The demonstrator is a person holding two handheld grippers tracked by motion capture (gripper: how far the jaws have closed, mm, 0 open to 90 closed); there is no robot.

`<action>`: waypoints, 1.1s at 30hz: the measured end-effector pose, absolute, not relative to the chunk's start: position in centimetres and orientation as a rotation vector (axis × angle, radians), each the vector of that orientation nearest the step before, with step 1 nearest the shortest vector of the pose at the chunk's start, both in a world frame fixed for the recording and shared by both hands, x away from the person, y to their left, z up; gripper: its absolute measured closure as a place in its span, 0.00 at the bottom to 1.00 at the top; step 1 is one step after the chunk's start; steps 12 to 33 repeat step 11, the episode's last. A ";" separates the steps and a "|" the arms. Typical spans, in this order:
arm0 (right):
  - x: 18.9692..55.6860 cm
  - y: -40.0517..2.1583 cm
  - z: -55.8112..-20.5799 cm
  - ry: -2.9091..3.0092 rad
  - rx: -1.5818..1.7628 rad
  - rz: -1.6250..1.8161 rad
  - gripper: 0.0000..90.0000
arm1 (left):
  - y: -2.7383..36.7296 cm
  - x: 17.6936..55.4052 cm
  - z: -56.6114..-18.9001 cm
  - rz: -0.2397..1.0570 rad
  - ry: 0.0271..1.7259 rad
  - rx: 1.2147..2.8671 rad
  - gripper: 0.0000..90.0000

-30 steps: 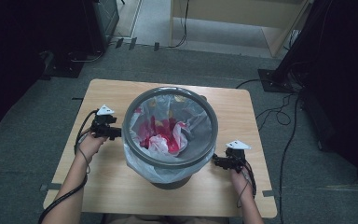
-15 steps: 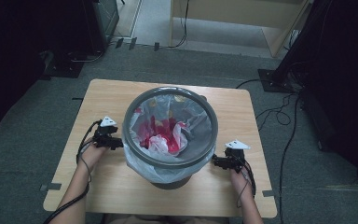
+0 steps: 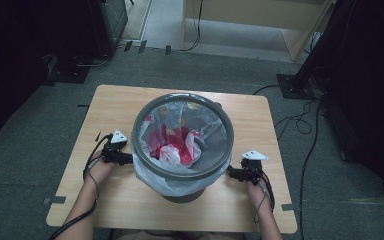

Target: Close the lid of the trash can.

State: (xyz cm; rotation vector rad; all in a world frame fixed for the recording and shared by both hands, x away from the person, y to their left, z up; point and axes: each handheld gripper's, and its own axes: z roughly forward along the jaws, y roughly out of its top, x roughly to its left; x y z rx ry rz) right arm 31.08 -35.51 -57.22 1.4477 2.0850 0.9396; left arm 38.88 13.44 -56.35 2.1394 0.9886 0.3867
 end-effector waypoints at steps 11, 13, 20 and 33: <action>31.1 -35.4 -57.2 2.085 1.446 0.941 0.17 | 13.8 38.9 -56.5 0.371 0.983 2.106 0.23; 31.1 -35.4 -57.2 2.085 1.446 0.941 0.17 | 13.8 38.9 -56.5 0.371 0.983 2.106 0.23; 31.1 -35.4 -57.2 2.085 1.446 0.941 0.17 | 13.8 38.9 -56.5 0.371 0.983 2.106 0.23; 31.1 -35.4 -57.2 2.085 1.446 0.941 0.17 | 13.8 38.9 -56.5 0.371 0.983 2.106 0.23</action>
